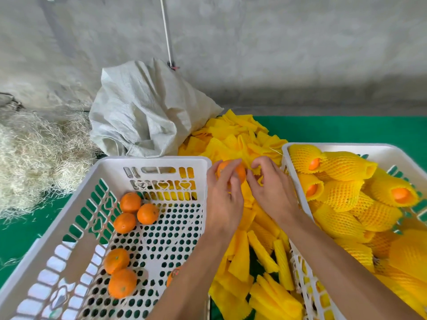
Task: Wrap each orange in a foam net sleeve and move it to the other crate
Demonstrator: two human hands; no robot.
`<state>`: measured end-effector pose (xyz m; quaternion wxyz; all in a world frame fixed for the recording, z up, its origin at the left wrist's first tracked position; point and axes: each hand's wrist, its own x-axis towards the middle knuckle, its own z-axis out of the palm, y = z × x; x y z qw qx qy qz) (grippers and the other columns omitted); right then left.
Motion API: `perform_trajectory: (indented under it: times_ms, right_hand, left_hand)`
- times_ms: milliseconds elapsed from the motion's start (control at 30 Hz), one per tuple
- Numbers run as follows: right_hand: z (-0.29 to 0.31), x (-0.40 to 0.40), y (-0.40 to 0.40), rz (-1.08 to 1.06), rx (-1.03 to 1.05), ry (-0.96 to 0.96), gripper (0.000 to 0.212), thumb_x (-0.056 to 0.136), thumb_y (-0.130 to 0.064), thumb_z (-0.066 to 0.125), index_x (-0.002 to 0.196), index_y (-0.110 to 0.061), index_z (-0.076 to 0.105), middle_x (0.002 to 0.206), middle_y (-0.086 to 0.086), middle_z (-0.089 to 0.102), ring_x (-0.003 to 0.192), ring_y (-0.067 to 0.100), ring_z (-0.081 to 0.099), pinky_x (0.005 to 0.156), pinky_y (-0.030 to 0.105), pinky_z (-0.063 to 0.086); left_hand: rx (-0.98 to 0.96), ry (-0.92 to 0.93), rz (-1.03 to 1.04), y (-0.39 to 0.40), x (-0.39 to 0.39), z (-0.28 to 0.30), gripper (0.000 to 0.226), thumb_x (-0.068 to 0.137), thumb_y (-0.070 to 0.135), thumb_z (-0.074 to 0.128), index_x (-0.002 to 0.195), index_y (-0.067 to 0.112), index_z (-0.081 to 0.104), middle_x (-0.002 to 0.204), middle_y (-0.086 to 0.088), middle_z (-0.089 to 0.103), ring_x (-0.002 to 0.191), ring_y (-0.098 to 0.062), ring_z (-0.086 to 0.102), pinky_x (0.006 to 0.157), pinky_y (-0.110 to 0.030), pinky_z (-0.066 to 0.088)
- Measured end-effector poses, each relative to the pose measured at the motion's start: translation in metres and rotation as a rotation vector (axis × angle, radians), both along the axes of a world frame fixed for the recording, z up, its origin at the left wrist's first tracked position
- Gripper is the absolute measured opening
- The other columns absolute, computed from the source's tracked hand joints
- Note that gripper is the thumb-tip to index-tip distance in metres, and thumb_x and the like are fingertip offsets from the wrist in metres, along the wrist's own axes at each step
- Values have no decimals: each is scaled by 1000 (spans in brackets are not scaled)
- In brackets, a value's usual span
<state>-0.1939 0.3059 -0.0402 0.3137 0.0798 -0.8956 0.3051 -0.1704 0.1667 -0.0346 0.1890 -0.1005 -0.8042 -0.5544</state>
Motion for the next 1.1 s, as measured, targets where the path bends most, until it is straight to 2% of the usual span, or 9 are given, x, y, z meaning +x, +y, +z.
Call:
perform_trajectory:
  times_ms: [100, 233, 400, 500, 600, 700, 800, 933, 1100]
  right_hand:
    - [4, 4, -4, 69, -36, 123, 17, 101, -26, 62, 109, -12, 68, 105, -1, 71, 84, 6, 61, 66, 25, 53]
    - [8, 8, -6, 146, -14, 253, 21, 103, -21, 58, 103, -7, 74, 105, 1, 73, 97, 16, 67, 81, 30, 55]
    - [3, 9, -7, 152, -159, 134, 14, 93, -19, 74, 102, -13, 66, 103, -7, 66, 88, 9, 64, 73, 15, 50]
    - [3, 7, -7, 129, -325, -47, 24, 93, -26, 73, 112, -23, 59, 101, -19, 62, 92, 6, 65, 71, 13, 51]
    - [3, 3, -3, 151, -384, -55, 23, 102, -32, 62, 123, -24, 64, 111, -17, 66, 102, 6, 66, 80, 18, 55]
    - [3, -4, 3, 151, -818, -202, 17, 104, -21, 57, 109, -10, 68, 105, 0, 72, 97, 18, 68, 85, 34, 57]
    - [14, -7, 12, 278, -1406, -399, 14, 102, -4, 53, 110, 1, 64, 108, 16, 70, 102, 28, 68, 87, 39, 58]
    - [26, -5, 14, 392, -1720, -639, 30, 102, -4, 48, 131, -1, 58, 114, 16, 71, 96, 23, 73, 73, 31, 62]
    - [32, -3, 11, 305, -1869, -791, 15, 106, -16, 49, 111, -5, 58, 81, 8, 61, 58, 11, 62, 52, 24, 56]
  left_hand:
    - [39, -78, -13, 0, -8, -8, 30, 111, 33, 40, 134, 32, 60, 142, 3, 45, 114, 19, 47, 89, -4, 43]
    - [148, -184, -8, 5, -9, -7, 42, 98, 71, 43, 123, 40, 55, 129, 4, 53, 109, 8, 53, 85, -4, 43]
    - [208, -175, 0, 3, -11, -10, 19, 108, 41, 49, 123, 33, 56, 124, 1, 54, 112, -14, 58, 94, -46, 56]
    - [158, -134, 6, 3, -8, -7, 15, 108, 31, 52, 119, 29, 62, 122, 1, 54, 109, -10, 57, 95, -41, 54]
    - [95, -94, -10, 3, -7, -6, 13, 106, 25, 55, 116, 30, 62, 126, 0, 52, 107, -6, 55, 90, -23, 50]
    - [70, -90, -30, 5, -4, -5, 14, 105, 17, 57, 112, 29, 61, 127, -4, 50, 98, 9, 53, 74, -3, 42]
    - [85, -90, -50, 6, -4, -5, 14, 105, 15, 57, 112, 26, 62, 127, -5, 50, 93, 14, 53, 69, -1, 41]
    - [99, -102, -32, 6, -7, -6, 12, 106, 23, 54, 112, 33, 59, 125, -4, 52, 97, -14, 58, 74, -16, 46]
    - [148, -141, -17, 8, -10, -9, 9, 106, 26, 50, 108, 28, 58, 113, -8, 55, 87, -30, 57, 75, -45, 51]
